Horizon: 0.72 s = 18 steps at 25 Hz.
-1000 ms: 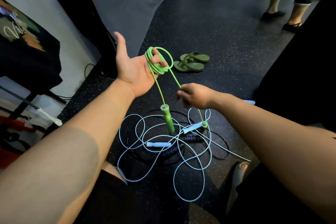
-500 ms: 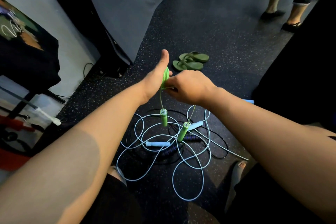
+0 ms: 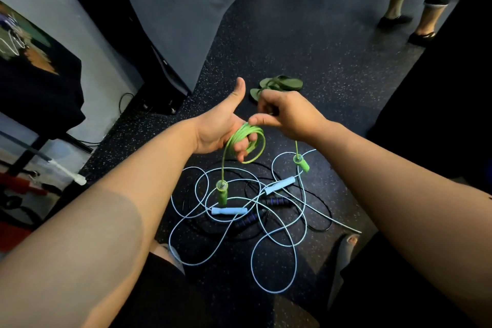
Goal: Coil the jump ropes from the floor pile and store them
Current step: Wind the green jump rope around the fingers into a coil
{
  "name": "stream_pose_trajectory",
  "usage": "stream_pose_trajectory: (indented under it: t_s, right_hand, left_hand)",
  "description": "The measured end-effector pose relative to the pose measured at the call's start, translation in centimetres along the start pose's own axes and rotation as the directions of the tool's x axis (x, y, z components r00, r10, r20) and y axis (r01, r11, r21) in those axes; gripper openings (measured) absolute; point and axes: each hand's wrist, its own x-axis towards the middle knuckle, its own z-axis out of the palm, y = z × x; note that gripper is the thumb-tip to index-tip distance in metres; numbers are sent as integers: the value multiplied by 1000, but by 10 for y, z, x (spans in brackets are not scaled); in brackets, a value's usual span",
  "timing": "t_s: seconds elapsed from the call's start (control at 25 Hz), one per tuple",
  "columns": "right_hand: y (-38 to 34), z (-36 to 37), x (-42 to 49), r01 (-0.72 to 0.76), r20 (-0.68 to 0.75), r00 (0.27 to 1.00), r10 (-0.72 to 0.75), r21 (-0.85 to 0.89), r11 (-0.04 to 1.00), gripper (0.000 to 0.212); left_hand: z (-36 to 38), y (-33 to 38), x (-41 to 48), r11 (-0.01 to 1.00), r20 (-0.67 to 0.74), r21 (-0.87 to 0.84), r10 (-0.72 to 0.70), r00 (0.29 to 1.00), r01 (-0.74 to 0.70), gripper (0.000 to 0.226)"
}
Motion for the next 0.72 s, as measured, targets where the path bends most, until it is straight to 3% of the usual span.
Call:
stream_pose_trajectory:
  t_s: [0.16,0.4,0.6,0.72]
  right_hand:
    - [18,10,-3,-153,-85,983,161,101,983,42]
    - [27,32,-2,-351,95,937,337,248,903,39]
    - [18,39,-5,-413,309,879,363,114,903,33]
    - [4,38,-7,-351,405,854,326,-11,936,29]
  left_hand:
    - [-7,8,-8,961,-49,-245,124,991,-132,108]
    - [-19,9,-12,665,-310,-611,297,903,-429,105]
    - [-22,9,-11,568,-480,-586,331,812,-578,101]
    - [-22,6,-8,596,-572,-503,313,758,-626,99]
